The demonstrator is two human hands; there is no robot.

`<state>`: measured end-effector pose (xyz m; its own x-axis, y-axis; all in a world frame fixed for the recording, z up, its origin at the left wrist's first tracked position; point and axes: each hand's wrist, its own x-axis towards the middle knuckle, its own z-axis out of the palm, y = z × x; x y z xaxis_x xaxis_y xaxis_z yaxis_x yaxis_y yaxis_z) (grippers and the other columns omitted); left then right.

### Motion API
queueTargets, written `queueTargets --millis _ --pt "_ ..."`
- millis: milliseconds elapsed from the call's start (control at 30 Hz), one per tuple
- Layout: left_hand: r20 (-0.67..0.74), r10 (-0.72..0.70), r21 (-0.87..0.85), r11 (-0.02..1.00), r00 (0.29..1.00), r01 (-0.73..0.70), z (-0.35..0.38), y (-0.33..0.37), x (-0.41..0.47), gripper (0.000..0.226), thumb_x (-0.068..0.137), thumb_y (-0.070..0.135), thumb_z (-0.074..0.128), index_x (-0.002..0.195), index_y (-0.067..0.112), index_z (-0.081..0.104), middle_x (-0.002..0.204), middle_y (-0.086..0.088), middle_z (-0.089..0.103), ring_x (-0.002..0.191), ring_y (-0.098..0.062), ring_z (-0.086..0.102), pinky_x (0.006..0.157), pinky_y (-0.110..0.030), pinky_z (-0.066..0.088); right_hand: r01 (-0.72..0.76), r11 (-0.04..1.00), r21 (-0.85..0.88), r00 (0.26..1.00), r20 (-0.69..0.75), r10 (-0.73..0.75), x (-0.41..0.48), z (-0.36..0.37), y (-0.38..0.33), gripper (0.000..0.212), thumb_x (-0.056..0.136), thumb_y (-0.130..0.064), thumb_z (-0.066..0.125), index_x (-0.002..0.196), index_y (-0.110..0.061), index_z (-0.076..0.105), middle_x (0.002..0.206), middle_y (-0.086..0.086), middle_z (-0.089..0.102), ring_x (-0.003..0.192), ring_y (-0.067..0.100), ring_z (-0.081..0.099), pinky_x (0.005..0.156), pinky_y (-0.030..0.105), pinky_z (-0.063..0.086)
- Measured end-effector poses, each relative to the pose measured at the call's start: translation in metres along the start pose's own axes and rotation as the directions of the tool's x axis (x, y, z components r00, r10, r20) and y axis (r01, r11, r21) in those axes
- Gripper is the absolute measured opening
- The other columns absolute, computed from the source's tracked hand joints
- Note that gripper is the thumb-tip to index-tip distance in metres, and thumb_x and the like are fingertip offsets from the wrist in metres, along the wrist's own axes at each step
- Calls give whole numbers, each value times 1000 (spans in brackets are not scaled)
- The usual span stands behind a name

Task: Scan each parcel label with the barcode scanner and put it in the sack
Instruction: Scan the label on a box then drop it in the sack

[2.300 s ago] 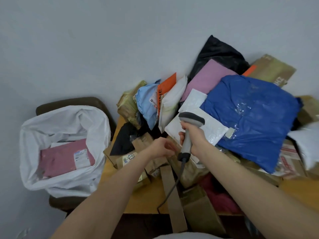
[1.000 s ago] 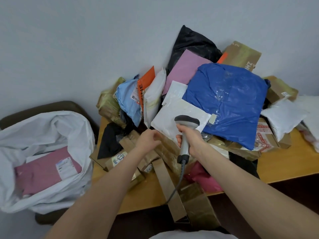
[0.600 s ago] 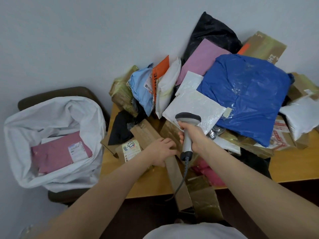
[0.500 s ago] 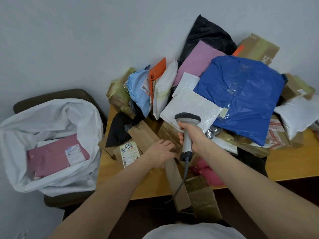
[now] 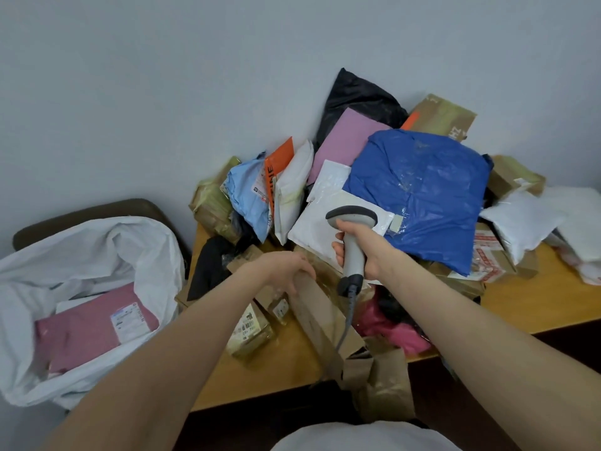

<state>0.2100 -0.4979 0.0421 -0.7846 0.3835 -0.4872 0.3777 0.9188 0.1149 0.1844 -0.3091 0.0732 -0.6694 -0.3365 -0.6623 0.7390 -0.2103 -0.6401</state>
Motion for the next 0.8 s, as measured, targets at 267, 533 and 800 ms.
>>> queueTargets --millis 267,533,800 --pt "-74 -215 -542 829 974 142 -28 -27 -14 53 79 20 75 129 27 57 128 6 51 116 -15 48 101 -33 43 170 974 151 984 -73 -160 -7 6 -27 26 88 -32 70 92 -11 56 68 7 61 48 11 59 47 21 50" --pt "-192 -502 -795 583 843 167 -47 -48 -18 41 83 40 72 119 23 63 109 4 61 97 -16 64 66 -22 53 394 892 223 918 -41 -395 -16 16 -66 19 88 -28 69 84 -12 61 55 2 59 44 11 55 47 22 49" --pt "-118 -794 -983 9 596 -182 -95 -49 16 24 91 35 64 101 14 62 95 -5 66 75 -26 70 69 -31 60 393 896 208 919 -84 -384 2 15 -89 17 87 -27 69 94 -13 63 54 1 60 43 10 53 46 22 47"
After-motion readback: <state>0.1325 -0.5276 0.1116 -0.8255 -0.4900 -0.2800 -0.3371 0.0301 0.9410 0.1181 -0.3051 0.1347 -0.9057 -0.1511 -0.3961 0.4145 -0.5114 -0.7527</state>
